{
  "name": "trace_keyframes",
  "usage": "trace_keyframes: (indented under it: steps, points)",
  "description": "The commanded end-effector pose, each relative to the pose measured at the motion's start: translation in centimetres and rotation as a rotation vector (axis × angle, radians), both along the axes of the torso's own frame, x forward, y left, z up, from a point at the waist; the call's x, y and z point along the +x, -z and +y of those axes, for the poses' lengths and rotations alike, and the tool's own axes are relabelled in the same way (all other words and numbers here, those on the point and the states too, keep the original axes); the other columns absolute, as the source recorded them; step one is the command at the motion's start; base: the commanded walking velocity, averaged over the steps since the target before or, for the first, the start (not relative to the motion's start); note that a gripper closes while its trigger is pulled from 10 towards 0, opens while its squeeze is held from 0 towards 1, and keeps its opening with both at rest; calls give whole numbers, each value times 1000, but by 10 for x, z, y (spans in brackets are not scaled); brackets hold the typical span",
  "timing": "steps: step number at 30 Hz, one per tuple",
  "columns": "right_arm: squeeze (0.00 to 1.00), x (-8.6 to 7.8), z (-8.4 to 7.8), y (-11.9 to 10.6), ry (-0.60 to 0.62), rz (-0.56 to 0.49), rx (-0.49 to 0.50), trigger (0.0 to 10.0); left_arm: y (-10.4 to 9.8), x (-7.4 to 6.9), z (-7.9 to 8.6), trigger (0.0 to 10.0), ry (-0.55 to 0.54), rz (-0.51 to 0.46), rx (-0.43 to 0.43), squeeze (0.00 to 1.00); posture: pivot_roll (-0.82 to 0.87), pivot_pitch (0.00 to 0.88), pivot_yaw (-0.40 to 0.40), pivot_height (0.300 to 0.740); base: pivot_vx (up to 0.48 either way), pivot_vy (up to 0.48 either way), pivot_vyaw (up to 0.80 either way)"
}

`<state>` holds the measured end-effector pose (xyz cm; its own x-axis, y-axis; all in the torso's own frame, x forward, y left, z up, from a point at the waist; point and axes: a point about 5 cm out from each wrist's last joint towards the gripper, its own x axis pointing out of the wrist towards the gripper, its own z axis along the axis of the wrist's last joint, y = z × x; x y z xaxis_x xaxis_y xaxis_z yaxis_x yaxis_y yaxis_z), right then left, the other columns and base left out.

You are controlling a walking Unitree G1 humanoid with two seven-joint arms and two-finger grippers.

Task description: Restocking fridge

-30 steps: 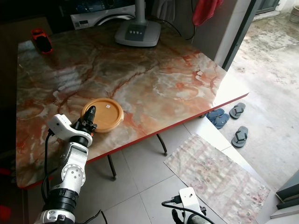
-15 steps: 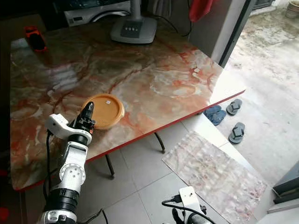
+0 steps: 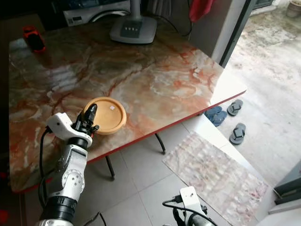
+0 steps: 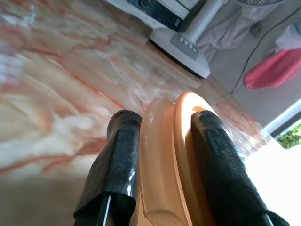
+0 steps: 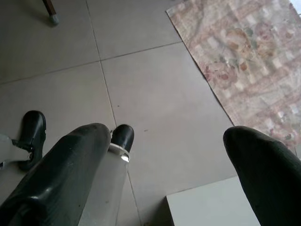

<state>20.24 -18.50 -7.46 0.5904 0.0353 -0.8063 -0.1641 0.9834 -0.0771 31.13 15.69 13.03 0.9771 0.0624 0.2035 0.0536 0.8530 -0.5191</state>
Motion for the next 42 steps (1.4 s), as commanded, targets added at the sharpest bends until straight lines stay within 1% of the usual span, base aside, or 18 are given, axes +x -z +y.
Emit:
trace_keyframes:
  steps: [1, 3, 6, 10, 13, 15, 16, 17, 18, 19, 20, 21, 22, 24, 28, 34, 39, 42]
  points:
    - [0, 8, 1, -5, 29, -53, 19, 10000, -12, -4, 3, 10000, -11, -66, 7, 0, 24, 98, -23, 740, 0, 0, 0]
    - [0, 12, 3, -7, 33, -69, 32, 10000, -14, -6, 4, 10000, -13, -74, -23, 0, 24, 98, -23, 740, 0, 0, 0]
    - [0, 15, 4, -9, 18, -74, 29, 10000, -18, -7, 5, 10000, -9, -88, -108, 0, 24, 90, -22, 740, 0, 0, 0]
    - [0, 16, 4, -10, 10, -77, 24, 10000, -25, -8, 5, 10000, -9, -110, -132, 0, 36, 78, -27, 740, 0, 0, 0]
    - [0, 21, 2, -13, 15, -103, 25, 10000, -33, -7, 3, 10000, 19, -134, -200, 0, 39, 77, -26, 740, 0, 0, 0]
    - [0, 24, 2, -15, 20, -116, 30, 10000, -35, -7, 1, 10000, 34, -137, -208, 0, 39, 77, -26, 740, 0, 0, 0]
    - [0, 28, 1, -18, 35, -143, 46, 10000, -34, -9, -2, 10000, 51, -130, -157, 0, 35, 88, -26, 740, 0, 0, 0]
    - [0, 29, 1, -19, 39, -149, 51, 10000, -34, -9, -3, 10000, 55, -128, -143, 0, 35, 88, -26, 740, 0, 0, 0]
    - [0, 31, 2, -21, 48, -165, 62, 10000, -33, -11, -5, 10000, 71, -125, -99, 0, 32, 90, -27, 740, 0, 0, 0]
    - [0, 37, 3, -25, 61, -202, 88, 10000, -33, -17, -8, 10000, 89, -126, -28, 0, 29, 94, -31, 740, 0, 0, 0]
    - [0, 40, 4, -27, 74, -224, 108, 10000, -33, -20, -8, 10000, 86, -126, -1, 0, 30, 95, -32, 740, 0, 0, 0]
    - [0, 43, 4, -31, 90, -252, 136, 10000, -34, -22, -6, 10000, 72, -127, 5, 0, 34, 97, -33, 740, 0, 0, 0]
    - [0, 50, 6, -36, 105, -295, 170, 10000, -36, -26, -1, 10000, 43, -128, -9, 0, 35, 101, -35, 740, 0, 0, 0]
    - [0, 53, 7, -39, 104, -317, 181, 10000, -37, -29, 3, 10000, 24, -131, -28, 0, 35, 103, -36, 740, 0, 0, 0]
    - [0, 62, 13, -47, 61, -362, 202, 10000, -48, -34, 6, 10000, 34, -161, -73, 0, 38, 104, -40, 740, 0, 0, 0]
    - [0, 63, 14, -48, 65, -367, 214, 10000, -55, -34, 2, 10000, 57, -172, -63, 0, 35, 103, -36, 740, 0, 0, 0]
    - [0, 61, 15, -46, 84, -357, 219, 10000, -56, -32, 1, 10000, 62, -161, -64, 0, 31, 99, -27, 740, 0, 0, 0]
    - [0, 57, 15, -42, 85, -331, 206, 10000, -57, -31, 1, 10000, 61, -157, -60, 0, 33, 98, -26, 740, 0, 0, 0]
